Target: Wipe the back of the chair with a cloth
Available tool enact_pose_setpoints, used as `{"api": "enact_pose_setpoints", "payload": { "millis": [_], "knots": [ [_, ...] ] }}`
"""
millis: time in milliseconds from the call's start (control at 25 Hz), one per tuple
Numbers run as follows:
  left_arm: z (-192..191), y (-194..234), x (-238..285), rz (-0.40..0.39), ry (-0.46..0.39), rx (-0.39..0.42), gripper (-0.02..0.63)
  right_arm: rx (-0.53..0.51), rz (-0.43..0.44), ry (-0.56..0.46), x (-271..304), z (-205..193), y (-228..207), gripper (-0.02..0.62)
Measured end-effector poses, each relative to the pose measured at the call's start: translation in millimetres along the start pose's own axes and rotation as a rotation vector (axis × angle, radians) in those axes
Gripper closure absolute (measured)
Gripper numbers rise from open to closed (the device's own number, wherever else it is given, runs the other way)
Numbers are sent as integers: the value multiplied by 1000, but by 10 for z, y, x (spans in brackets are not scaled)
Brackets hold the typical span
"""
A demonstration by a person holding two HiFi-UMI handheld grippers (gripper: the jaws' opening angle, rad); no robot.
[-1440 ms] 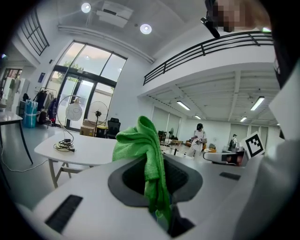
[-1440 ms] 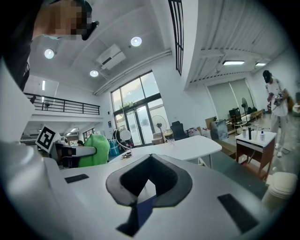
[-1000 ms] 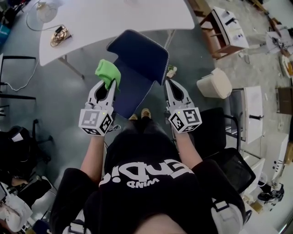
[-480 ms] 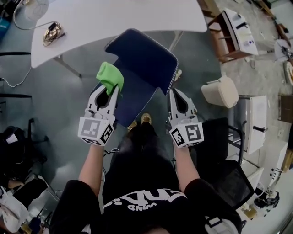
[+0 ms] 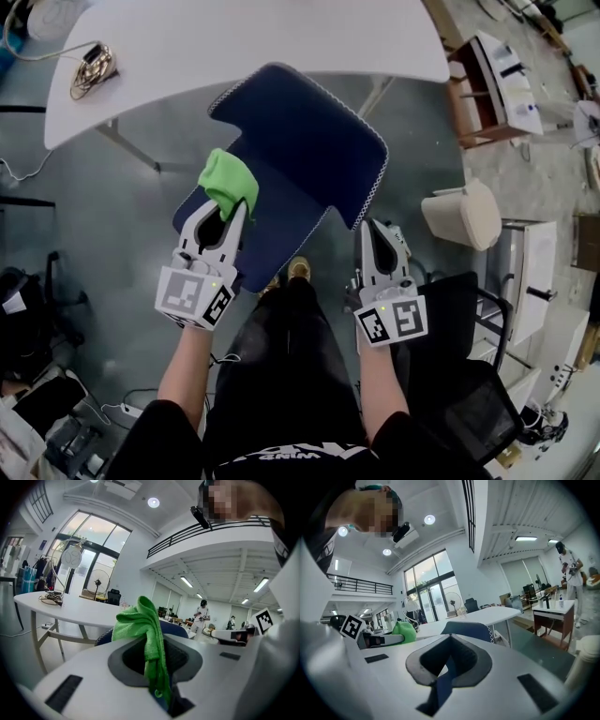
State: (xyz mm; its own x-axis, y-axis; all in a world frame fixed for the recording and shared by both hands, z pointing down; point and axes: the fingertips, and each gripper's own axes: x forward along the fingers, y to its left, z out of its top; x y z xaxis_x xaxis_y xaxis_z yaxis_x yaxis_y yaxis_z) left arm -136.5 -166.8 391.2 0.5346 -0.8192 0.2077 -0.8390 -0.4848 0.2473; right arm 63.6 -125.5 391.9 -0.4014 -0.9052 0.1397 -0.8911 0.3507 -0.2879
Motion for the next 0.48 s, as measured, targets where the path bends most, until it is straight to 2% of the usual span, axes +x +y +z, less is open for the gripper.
{"api": "enact_pose_setpoints", "payload": {
  "millis": [240, 400, 480],
  "knots": [
    [-206, 90, 218, -3, 7, -1, 545, 13, 0, 23, -5, -178, -53, 598],
    [-135, 364, 370, 27, -32, 39, 545, 18, -15, 33, -25, -234, -116, 598],
    [-66, 578, 477, 44, -44, 88, 545, 23, -24, 33, -29, -245, -143, 598]
  ]
}}
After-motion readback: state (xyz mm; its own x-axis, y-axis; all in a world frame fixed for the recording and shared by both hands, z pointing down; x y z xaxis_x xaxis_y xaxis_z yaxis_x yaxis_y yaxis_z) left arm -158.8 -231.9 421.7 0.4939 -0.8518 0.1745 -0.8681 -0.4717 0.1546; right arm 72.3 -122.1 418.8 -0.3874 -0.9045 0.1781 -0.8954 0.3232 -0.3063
